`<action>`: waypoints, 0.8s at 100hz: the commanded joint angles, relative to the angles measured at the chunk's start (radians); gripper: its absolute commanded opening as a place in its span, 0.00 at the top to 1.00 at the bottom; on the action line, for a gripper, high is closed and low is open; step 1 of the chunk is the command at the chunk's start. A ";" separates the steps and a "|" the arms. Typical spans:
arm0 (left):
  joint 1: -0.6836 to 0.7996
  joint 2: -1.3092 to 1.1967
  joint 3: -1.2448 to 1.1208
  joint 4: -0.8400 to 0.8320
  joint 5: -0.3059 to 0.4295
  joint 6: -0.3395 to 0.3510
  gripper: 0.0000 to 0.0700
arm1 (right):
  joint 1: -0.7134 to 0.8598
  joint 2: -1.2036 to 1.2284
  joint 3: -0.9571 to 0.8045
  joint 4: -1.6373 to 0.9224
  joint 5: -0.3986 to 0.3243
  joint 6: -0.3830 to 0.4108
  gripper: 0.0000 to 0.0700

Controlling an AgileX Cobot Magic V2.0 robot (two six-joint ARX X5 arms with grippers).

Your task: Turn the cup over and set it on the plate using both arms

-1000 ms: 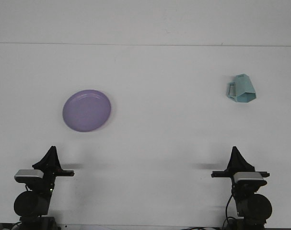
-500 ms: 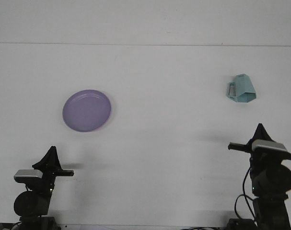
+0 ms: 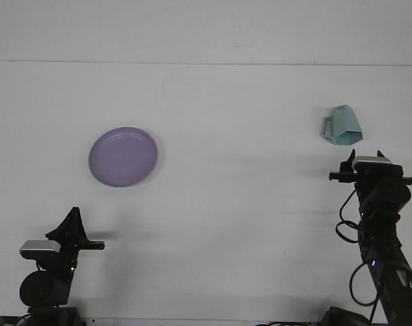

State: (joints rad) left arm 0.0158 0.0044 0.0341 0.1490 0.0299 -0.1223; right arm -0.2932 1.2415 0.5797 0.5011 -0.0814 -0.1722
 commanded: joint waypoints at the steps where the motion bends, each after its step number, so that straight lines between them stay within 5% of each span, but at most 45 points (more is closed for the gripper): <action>1: 0.001 -0.001 -0.019 0.010 0.003 -0.004 0.98 | -0.018 0.080 0.006 0.089 -0.019 -0.063 0.39; 21: 0.001 -0.001 -0.019 0.010 0.003 -0.003 0.98 | -0.058 0.322 0.052 0.302 -0.076 -0.152 0.39; 47: 0.001 -0.001 -0.019 0.010 0.003 -0.003 0.98 | -0.093 0.568 0.253 0.294 -0.080 -0.211 0.39; 80: 0.001 -0.001 -0.019 0.010 0.003 0.005 0.98 | -0.117 0.808 0.506 0.230 -0.198 -0.306 0.39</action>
State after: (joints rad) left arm 0.0154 0.0044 0.0341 0.1490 0.0299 -0.1219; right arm -0.4019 1.9995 1.0355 0.7296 -0.2634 -0.4477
